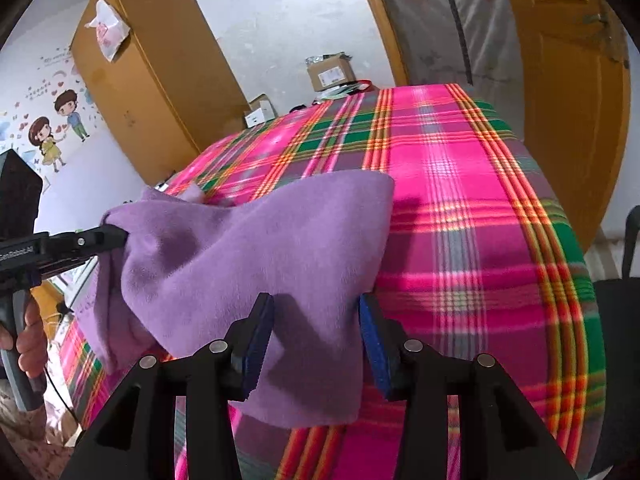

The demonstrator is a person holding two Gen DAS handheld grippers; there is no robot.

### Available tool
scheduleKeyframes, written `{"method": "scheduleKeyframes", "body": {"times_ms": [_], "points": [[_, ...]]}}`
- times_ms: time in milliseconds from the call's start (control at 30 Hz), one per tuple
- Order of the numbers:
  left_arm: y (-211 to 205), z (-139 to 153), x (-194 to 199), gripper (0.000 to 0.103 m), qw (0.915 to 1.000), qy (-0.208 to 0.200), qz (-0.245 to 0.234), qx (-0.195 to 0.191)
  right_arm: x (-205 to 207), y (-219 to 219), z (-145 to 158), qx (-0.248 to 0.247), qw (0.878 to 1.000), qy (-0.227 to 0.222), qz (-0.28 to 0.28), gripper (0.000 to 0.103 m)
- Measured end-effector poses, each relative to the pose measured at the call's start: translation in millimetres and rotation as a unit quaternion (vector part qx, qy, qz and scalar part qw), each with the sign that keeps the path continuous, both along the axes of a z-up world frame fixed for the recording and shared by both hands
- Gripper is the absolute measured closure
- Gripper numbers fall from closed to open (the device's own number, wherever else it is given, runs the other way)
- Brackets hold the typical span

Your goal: Fold clothes

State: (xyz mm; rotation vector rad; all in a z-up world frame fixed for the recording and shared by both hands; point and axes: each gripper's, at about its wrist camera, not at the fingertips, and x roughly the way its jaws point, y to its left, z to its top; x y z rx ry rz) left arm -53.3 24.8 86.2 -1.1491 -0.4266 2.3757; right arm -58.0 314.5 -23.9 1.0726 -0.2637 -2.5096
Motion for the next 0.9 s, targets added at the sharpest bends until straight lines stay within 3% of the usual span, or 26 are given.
{"method": "scheduleKeyframes", "body": {"times_ms": [33,133,400,600,900], "points": [[-3,2,1,0.099,1.0,0.003,0.002,0.002,0,-3,1,0.011,1.0,0.006,0.001,0.086],[-12,3,2,0.099,0.9999,0.004,0.011,0.009,6,-10,6,0.028,0.999,0.025,0.008,0.091],[-57,-2,6,0.099,0.9973,-0.002,0.067,0.029,36,-33,23,0.008,0.997,0.061,0.051,0.093],[-97,-14,10,0.099,0.9916,-0.017,0.119,0.048,59,-75,33,0.017,0.987,0.103,0.124,0.093],[-135,-39,12,0.099,0.9818,-0.047,0.174,0.061,55,-118,22,0.05,0.975,0.073,0.202,0.089]]}}
